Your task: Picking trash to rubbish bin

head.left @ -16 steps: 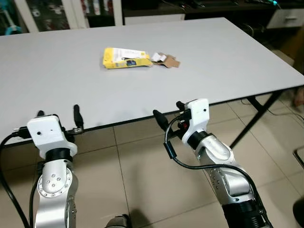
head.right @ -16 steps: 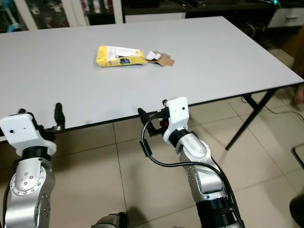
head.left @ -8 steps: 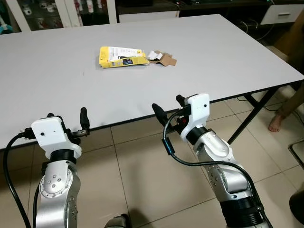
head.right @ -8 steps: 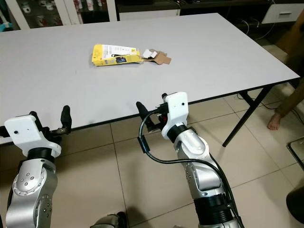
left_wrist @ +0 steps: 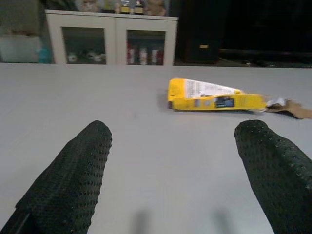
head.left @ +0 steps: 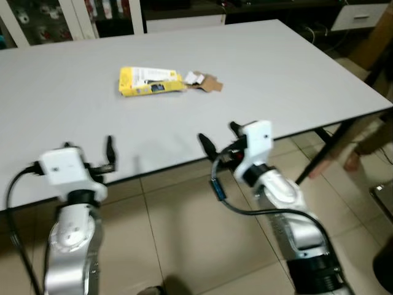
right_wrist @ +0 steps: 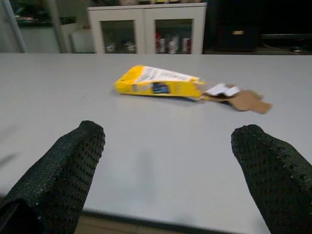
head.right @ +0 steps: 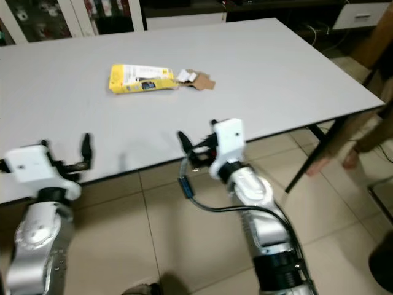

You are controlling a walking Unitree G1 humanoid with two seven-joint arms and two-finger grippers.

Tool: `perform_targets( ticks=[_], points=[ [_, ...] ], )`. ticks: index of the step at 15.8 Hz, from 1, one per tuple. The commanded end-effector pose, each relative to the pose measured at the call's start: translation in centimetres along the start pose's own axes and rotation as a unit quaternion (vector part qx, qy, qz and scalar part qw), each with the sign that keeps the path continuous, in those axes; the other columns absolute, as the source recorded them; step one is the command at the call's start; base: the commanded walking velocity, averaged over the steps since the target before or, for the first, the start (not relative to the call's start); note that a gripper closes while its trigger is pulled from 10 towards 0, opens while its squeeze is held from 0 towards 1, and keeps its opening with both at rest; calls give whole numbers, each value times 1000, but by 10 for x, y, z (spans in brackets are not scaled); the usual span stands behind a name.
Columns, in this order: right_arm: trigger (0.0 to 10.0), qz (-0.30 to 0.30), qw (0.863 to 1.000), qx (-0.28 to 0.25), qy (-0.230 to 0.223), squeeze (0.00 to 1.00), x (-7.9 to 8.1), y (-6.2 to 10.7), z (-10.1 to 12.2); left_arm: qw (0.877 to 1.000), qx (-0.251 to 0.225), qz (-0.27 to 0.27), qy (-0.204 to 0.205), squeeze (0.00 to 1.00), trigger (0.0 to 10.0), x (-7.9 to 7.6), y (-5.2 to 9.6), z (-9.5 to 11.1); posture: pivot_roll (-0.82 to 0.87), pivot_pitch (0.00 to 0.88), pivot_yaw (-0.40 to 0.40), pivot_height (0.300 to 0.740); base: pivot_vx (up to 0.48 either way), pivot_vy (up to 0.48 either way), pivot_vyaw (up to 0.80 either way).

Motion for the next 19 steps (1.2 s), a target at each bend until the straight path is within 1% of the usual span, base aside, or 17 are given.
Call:
perform_targets(
  ticks=[1,19],
  points=[
    [10000,5,1000,-6,2,0,5,-2,2,1000,9,5,-2,0,10000,5,0,-3,-47,99,-18,740,454,0,0],
    [10000,12,1000,-1,3,0,8,0,-1,1000,19,2,-3,0,10000,5,2,-7,-48,110,-15,740,442,0,0]
  ],
)
Point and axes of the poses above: a point about 5 cm out from each wrist's last joint towards the gripper, its own y axis pointing back from the gripper into the wrist, its own z axis along the axis of the wrist's last joint, x = y × z, the point moved 4 cm from there along -y, pointing out of the wrist towards the gripper, and after that the axes turned 2 degrees about y, right-handed, at the moved point
